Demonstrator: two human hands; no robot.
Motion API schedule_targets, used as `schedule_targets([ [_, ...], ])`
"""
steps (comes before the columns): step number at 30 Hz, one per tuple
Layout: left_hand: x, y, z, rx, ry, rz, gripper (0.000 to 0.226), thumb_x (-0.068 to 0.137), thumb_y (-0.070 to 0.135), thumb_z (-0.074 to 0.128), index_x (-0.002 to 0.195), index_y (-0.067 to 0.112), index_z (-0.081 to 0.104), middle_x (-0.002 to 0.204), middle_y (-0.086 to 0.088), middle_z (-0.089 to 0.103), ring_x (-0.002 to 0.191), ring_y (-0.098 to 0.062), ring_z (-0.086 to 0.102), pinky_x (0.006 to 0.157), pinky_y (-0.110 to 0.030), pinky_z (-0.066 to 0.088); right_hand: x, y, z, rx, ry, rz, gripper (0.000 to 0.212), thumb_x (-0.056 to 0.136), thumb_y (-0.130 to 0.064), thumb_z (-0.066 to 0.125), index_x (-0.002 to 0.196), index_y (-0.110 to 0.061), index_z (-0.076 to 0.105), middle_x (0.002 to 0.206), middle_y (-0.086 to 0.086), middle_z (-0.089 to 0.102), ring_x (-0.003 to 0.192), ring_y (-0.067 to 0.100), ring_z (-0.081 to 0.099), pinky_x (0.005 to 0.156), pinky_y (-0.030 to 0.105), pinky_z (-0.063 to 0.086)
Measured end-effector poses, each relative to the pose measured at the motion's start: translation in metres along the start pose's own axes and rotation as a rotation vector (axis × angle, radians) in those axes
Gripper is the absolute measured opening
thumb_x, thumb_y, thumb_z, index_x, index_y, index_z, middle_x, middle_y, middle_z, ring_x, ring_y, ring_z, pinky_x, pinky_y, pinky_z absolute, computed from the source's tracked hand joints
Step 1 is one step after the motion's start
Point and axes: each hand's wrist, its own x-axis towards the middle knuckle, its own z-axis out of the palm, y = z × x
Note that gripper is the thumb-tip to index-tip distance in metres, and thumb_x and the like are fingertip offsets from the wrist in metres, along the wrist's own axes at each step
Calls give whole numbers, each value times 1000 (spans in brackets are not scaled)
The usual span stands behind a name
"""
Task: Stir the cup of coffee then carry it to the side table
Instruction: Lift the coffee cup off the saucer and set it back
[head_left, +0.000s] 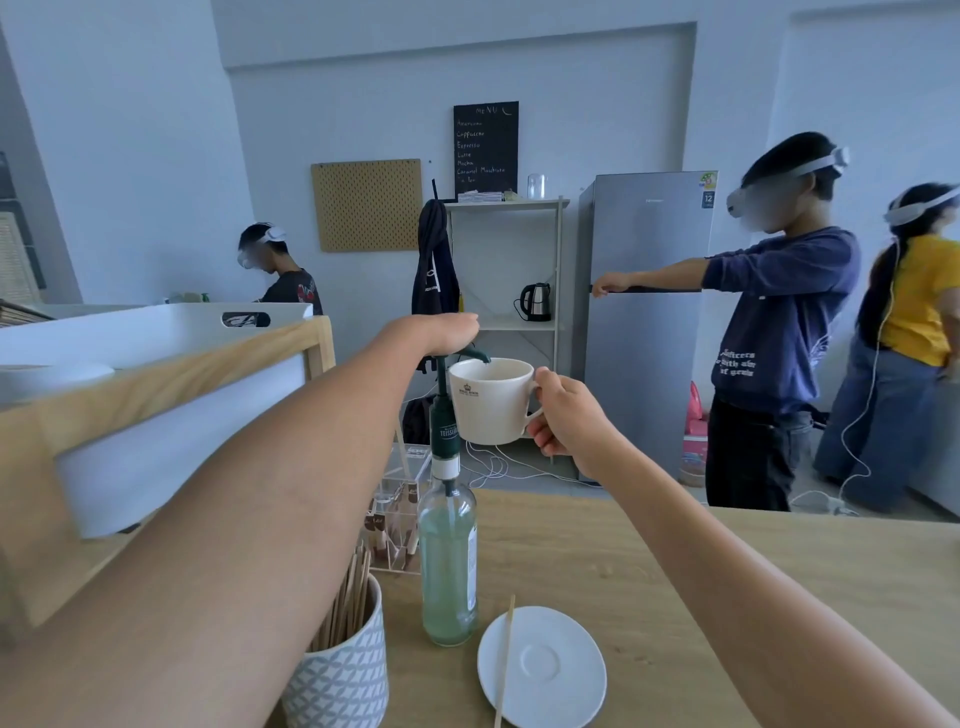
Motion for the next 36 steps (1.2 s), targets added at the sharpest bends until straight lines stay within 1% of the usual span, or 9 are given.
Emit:
schedule_targets([
  [10, -7, 7, -7, -157, 141, 19, 68, 93, 55, 8, 150, 20, 21, 159, -8, 18, 146, -28, 15, 117, -47, 14, -4, 1, -1, 1, 5, -7, 34, 95, -37, 29, 81, -21, 54, 53, 5, 58, 36, 10, 50, 36, 17, 40],
  [13, -9, 5, -5, -220, 343, 108, 64, 95, 55, 9, 96, 15, 58, 103, -12, 58, 112, -30, 52, 94, -42, 36, -3, 2, -1, 1, 12, -9, 32, 95, -37, 29, 82, -21, 54, 53, 4, 58, 36, 10, 50, 36, 17, 40],
  [15, -10, 5, -5, -291, 472, 145, 52, 97, 51, 9, 65, 23, 38, 70, 2, 42, 76, -19, 48, 80, -35, 33, -4, 3, -2, 5, 17, -10, 33, 94, -37, 30, 80, -21, 54, 52, 4, 58, 34, 9, 50, 35, 17, 40],
  [19, -21, 0, -4, -457, 574, 107, 50, 100, 43, 10, 66, 22, 41, 77, -2, 48, 75, -17, 46, 86, -36, 35, -8, 7, 0, 14, 13, -9, 33, 95, -37, 30, 78, -23, 54, 50, 3, 58, 32, 7, 50, 35, 18, 40],
  [21, -28, -8, 1, -561, 564, 52, 50, 100, 41, 14, 70, 17, 45, 77, -2, 50, 79, -17, 52, 86, -36, 37, -9, 9, 1, 15, 15, -6, 33, 95, -38, 30, 78, -22, 54, 50, 3, 58, 32, 7, 50, 35, 17, 40],
  [24, -42, -21, 15, -758, 536, -92, 53, 97, 42, 21, 119, 5, 51, 121, -16, 53, 112, -32, 53, 100, -47, 42, -12, 13, 2, 15, 26, 5, 34, 94, -39, 31, 77, -22, 54, 53, 5, 59, 34, 9, 51, 36, 18, 41],
  [26, -55, -28, 28, -914, 468, -188, 53, 96, 43, 25, 129, 6, 46, 124, -13, 51, 105, -29, 56, 92, -43, 49, -14, 16, 0, 18, 28, 14, 33, 93, -38, 32, 77, -21, 54, 54, 5, 60, 36, 10, 51, 37, 18, 41],
  [30, -89, -37, 67, -1230, 194, -283, 47, 96, 45, 32, 95, 5, 57, 92, -11, 55, 79, -22, 57, 67, -35, 50, -21, 26, -2, 45, 29, 38, 33, 93, -36, 34, 77, -17, 54, 51, 5, 59, 36, 11, 51, 37, 20, 41],
  [36, -111, -32, 117, -1366, 14, -272, 55, 97, 50, 30, 91, 5, 60, 92, -15, 58, 88, -29, 59, 83, -40, 51, -38, 47, -4, 70, 14, 104, 29, 88, -33, 36, 80, -12, 55, 53, 6, 56, 34, 12, 48, 38, 21, 40],
])
